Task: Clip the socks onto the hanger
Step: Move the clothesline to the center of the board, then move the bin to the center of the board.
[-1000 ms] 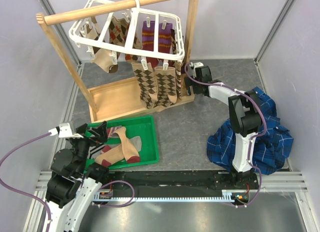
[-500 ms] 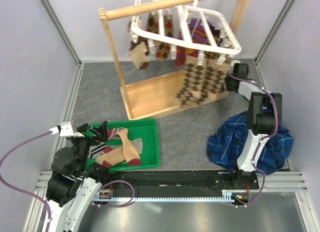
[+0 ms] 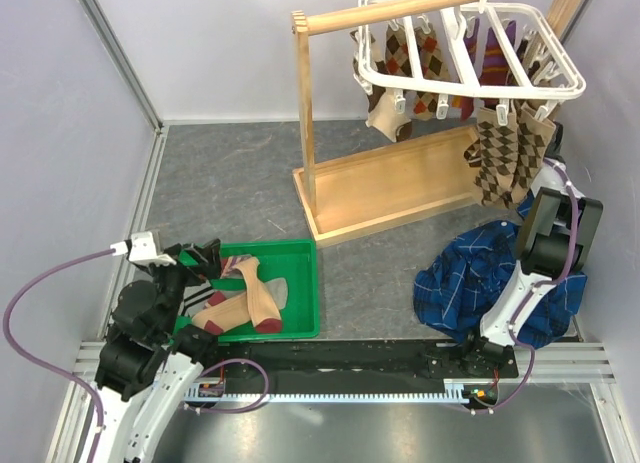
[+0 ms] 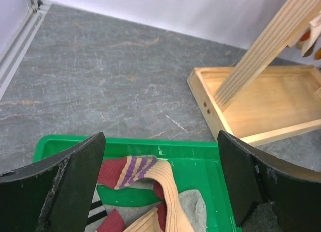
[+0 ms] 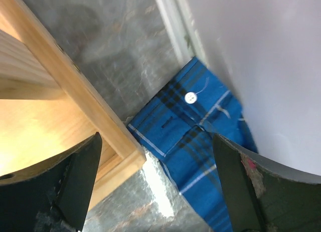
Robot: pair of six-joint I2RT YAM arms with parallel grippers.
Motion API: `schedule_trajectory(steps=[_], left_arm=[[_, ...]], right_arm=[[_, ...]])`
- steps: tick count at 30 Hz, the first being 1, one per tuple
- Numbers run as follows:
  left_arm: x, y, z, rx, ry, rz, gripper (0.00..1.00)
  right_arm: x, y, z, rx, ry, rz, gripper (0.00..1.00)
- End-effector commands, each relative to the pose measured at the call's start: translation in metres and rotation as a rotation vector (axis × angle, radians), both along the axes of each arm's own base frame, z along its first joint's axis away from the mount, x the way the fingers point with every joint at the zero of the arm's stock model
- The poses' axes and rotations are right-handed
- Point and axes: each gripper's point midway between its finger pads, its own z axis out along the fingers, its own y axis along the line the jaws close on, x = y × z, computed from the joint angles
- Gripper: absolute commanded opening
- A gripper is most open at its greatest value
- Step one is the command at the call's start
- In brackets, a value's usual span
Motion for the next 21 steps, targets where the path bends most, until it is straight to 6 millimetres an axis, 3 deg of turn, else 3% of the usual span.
schedule_trajectory(steps=[1,4,5,9,14,21], left_arm=[[0.015,-0.012,-0.01,-0.084,0.086,0.004,1.0],[0.029,-0.022,-0.029,-0.151,0.199,0.029,1.0],[0.033,-0.022,-0.035,-0.167,0.23,0.054,1.0],[0.051,-0.026,-0.061,-0.266,0.358,0.16,1.0],[0.074,-0.033,-0.103,-0.252,0.516,0.233,1.0],[0.108,-0.027,-0.149,-0.367,0.621,0.301,1.0]], right_arm=[[0.013,0.01,0.11,0.018,-0.287,-0.027,0.98],[-0.007,0.014,0.131,0.043,-0.341,-0.098,0.98],[-0.017,0.014,0.146,0.037,-0.369,-0.126,0.98],[-0.063,0.006,0.143,0.068,-0.394,-0.358,0.98],[-0.109,-0.001,0.153,0.064,-0.479,-0.57,0.98],[-0.139,-0.008,0.157,0.016,-0.525,-0.665,0.98]])
